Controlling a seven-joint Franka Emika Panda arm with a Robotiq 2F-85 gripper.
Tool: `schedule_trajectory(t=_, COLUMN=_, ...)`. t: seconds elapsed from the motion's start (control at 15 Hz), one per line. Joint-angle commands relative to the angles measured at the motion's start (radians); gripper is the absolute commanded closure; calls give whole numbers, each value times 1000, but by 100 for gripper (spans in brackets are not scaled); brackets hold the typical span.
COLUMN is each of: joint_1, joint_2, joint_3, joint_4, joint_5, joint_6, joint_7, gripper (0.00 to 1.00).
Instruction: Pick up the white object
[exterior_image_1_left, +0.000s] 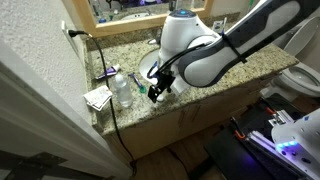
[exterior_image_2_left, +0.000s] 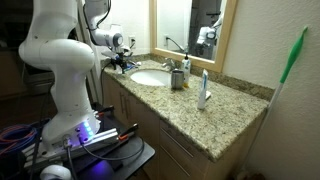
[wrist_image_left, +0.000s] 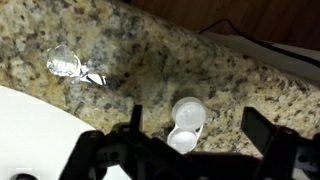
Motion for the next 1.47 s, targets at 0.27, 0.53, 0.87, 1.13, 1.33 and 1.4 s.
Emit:
schedule_trajectory(t=0.27, joint_1=-5, joint_2=5, joint_3=5, joint_4=2, joint_5=3, joint_6=5, joint_7=-7, gripper=26)
schedule_trajectory(t=0.53, joint_1=-1, joint_2=-5, joint_3=0, joint_4=1, joint_5=-6, joint_6=-8, joint_7=2, gripper=56)
schedule_trajectory(t=0.87, joint_1=-1, joint_2=-13, joint_3=-1, joint_4=0, joint_5=-6, joint_6=-25, joint_7=6, gripper=89)
schedule_trajectory(t=1.13, joint_1=1, joint_2=-24, joint_3=-4, joint_4=-2, joint_5=-13, joint_6=-38, joint_7=12, gripper=92)
schedule_trajectory(t=1.33, joint_1=11, joint_2=-62, joint_3=-13, joint_4=-11, joint_5=-42, joint_6=-36, joint_7=32, gripper=92)
schedule_trajectory(t=1.4, joint_1=12, joint_2=-74, joint_3=-14, joint_4=-13, joint_5=-52, joint_6=-32, joint_7=38, gripper=92)
